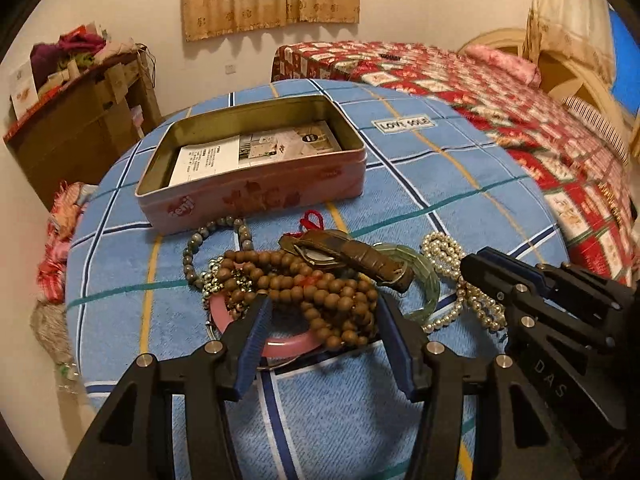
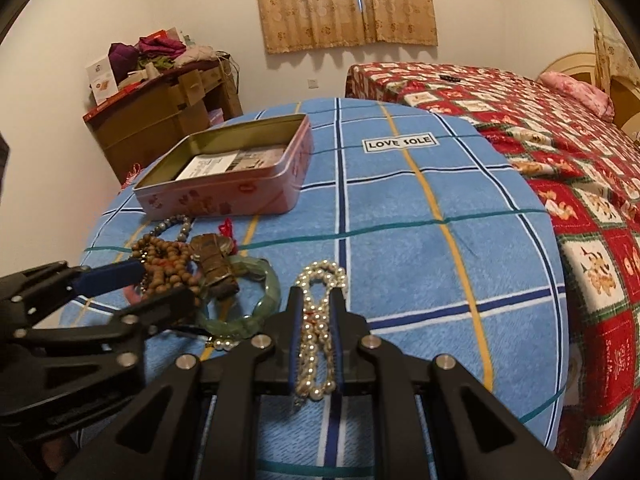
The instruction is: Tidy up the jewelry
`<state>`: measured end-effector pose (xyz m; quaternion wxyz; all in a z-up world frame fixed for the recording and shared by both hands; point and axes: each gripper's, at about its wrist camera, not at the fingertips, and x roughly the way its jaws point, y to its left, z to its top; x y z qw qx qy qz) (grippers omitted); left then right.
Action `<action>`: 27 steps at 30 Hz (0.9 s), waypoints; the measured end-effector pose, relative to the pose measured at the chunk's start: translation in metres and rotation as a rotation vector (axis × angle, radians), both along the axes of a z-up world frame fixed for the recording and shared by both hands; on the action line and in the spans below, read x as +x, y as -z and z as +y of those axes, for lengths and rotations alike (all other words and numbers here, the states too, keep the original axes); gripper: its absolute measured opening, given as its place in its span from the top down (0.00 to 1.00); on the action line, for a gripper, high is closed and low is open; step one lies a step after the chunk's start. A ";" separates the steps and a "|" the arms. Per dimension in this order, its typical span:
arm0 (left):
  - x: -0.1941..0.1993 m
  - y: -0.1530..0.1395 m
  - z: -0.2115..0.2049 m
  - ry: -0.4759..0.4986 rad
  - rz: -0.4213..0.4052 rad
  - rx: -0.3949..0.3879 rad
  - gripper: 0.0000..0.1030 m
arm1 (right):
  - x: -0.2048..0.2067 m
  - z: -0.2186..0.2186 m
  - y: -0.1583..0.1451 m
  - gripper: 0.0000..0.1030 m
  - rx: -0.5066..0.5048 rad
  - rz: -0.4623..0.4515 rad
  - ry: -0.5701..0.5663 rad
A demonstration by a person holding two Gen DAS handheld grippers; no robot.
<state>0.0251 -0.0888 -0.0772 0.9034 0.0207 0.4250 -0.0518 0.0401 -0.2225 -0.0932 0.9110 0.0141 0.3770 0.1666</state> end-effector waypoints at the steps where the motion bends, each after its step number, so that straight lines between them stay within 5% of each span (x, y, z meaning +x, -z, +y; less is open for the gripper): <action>1: -0.002 -0.001 0.001 0.010 -0.005 0.002 0.52 | -0.001 0.000 0.000 0.85 0.000 -0.003 -0.003; 3: -0.005 -0.002 0.003 0.042 -0.002 -0.013 0.74 | -0.001 0.002 -0.001 0.85 0.002 -0.008 -0.007; 9: -0.016 -0.014 0.008 0.082 -0.056 0.007 0.93 | -0.006 0.007 -0.003 0.85 -0.003 -0.028 -0.028; 27: -0.018 -0.062 0.046 0.055 -0.190 -0.078 0.94 | -0.005 0.013 -0.023 0.88 -0.021 -0.083 -0.050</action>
